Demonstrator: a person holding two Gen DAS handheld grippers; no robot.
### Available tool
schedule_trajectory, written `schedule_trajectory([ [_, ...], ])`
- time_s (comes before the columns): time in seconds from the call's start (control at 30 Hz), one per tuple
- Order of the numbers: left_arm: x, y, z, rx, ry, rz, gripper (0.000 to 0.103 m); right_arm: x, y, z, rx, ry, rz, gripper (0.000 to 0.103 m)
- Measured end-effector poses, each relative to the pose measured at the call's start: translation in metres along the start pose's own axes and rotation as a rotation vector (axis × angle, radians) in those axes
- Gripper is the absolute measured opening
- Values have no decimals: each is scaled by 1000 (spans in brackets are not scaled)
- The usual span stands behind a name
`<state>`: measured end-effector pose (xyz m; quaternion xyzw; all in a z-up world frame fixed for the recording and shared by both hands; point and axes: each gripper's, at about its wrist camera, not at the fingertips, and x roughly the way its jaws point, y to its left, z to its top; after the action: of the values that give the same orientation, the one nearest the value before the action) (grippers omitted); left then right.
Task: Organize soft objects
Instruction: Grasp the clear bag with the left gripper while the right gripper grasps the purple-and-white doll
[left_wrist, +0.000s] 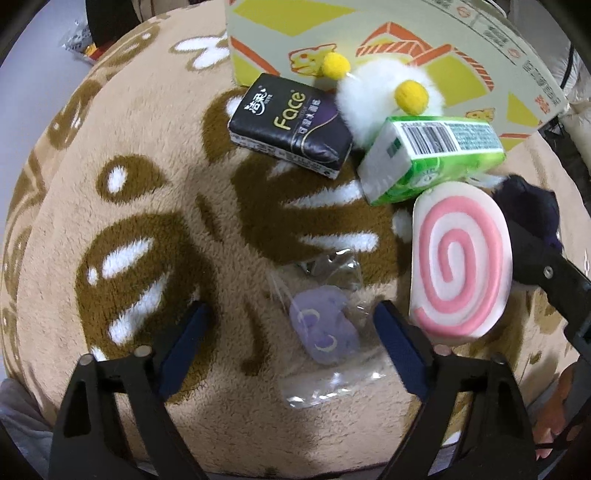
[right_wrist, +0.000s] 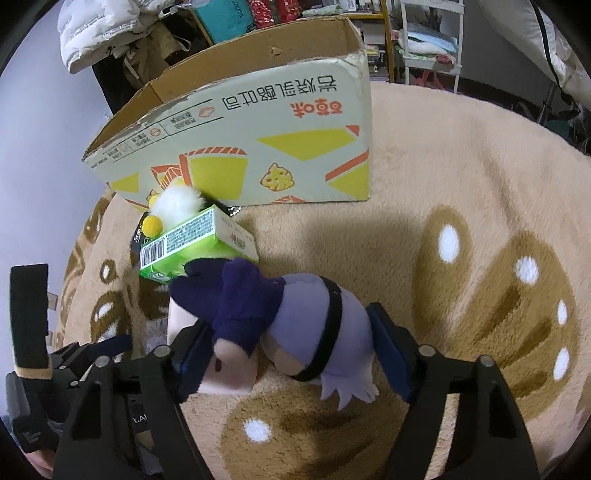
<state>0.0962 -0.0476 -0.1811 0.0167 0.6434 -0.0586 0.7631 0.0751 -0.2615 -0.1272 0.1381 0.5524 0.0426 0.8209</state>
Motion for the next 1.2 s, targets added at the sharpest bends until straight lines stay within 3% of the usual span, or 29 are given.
schedule_trajectory([
  [0.13, -6, -8, -7, 21, -19, -7, 69, -1, 4, 0, -25, -12, -24, 75],
  [0.2, -9, -11, -10, 33, -37, 36, 48, -2, 7, 0, -45, -25, -44, 74],
  [0.47, -20, -6, -13, 26, -65, 23, 46, -10, 11, 0, -82, -65, -64, 73],
  [0.7, -52, -8, -18, 20, -151, -11, 46, -26, 11, -1, -116, -126, -129, 73],
  [0.83, -78, -7, -23, 29, -269, 26, 46, -43, 14, 0, -145, -196, -157, 72],
  [1.2, -149, -12, -32, 3, -614, 31, 46, -89, 38, 7, -235, -430, -159, 73],
])
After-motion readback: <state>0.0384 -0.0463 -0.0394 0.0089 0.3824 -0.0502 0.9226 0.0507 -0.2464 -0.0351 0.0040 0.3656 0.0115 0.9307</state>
